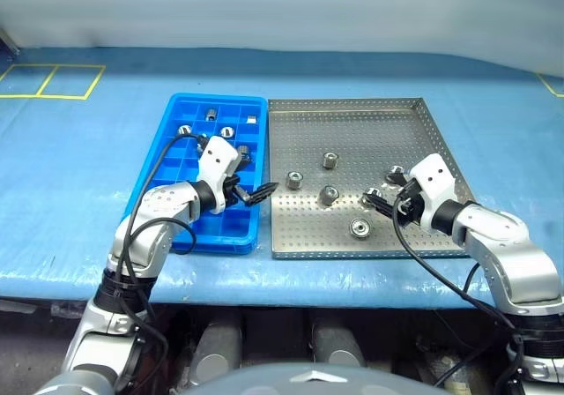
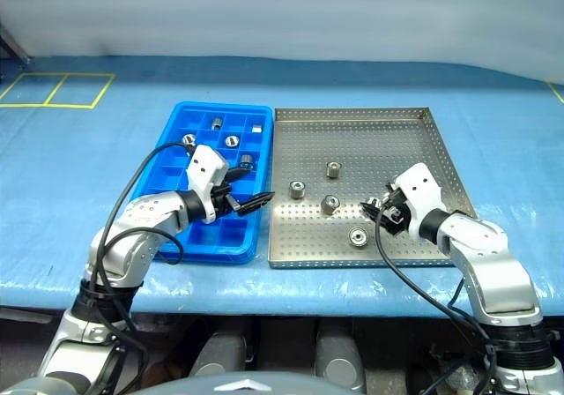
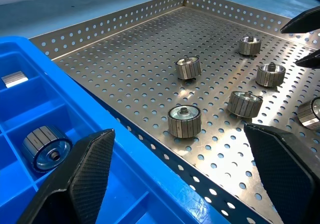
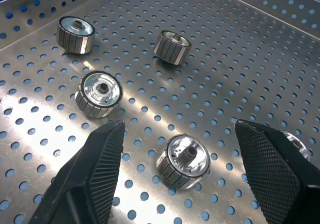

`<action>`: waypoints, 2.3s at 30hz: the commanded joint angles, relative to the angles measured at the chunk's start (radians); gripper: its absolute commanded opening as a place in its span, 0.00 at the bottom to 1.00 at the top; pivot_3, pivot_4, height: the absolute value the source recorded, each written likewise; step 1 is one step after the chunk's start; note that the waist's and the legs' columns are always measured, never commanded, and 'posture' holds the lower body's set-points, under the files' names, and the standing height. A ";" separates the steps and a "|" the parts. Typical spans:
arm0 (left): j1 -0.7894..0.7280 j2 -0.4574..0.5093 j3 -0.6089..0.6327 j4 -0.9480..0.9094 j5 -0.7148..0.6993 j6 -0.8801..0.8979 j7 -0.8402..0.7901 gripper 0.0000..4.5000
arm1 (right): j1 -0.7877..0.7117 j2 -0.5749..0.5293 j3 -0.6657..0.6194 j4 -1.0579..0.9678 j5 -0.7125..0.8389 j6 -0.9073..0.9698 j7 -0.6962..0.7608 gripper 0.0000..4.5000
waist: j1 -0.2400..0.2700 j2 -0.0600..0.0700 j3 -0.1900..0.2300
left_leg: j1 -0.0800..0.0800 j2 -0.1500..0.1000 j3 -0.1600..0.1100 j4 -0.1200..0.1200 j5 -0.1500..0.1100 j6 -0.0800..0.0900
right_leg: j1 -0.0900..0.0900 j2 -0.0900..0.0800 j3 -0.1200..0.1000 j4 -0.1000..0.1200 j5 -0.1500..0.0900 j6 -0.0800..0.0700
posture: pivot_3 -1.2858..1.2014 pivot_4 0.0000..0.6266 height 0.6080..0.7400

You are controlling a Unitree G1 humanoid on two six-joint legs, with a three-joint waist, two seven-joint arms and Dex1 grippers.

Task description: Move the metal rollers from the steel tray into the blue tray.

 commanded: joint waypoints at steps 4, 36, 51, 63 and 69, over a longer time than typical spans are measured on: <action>0.002 -0.013 0.017 -0.058 -0.015 0.001 0.023 1.00 | -0.026 0.002 -0.005 -0.032 0.006 0.001 -0.012 0.82 | 0.000 0.000 0.000 | 0.000 0.000 0.000 0.000 0.000 0.000 | 0.000 0.000 0.000 0.000 0.000 0.000 | 0.51 0.24 1.00; -0.009 0.009 0.004 -0.066 -0.010 0.036 0.028 1.00 | -0.014 0.028 -0.016 -0.051 0.006 -0.016 -0.065 0.82 | 0.001 0.000 0.000 | 0.000 0.000 0.000 0.000 0.000 0.000 | 0.000 0.000 0.000 0.000 0.000 0.000 | 0.52 0.24 1.00; -0.276 -0.075 -0.230 0.210 0.150 0.046 0.039 1.00 | 0.046 0.109 -0.004 -0.189 -0.032 -0.044 -0.166 0.82 | -0.001 0.000 0.000 | 0.000 0.000 0.000 0.000 0.000 0.000 | 0.000 0.001 0.000 0.000 0.000 0.000 | 0.48 0.24 1.00; -0.399 -0.158 -0.333 0.495 0.308 0.029 0.041 1.00 | 0.111 0.149 -0.003 -0.237 -0.047 -0.069 -0.207 0.82 | -0.042 0.000 0.000 | 0.000 0.000 0.000 0.000 0.000 0.000 | 0.000 0.001 0.001 0.000 0.000 0.000 | 0.46 0.24 1.00; -0.392 -0.147 -0.331 0.499 0.341 0.054 0.028 0.80 | 0.109 0.161 0.007 -0.231 -0.055 -0.073 -0.225 0.83 | -0.053 0.000 0.000 | 0.001 0.001 0.000 0.000 0.000 0.000 | -0.001 0.002 0.002 0.001 0.000 0.000 | 0.46 0.24 1.00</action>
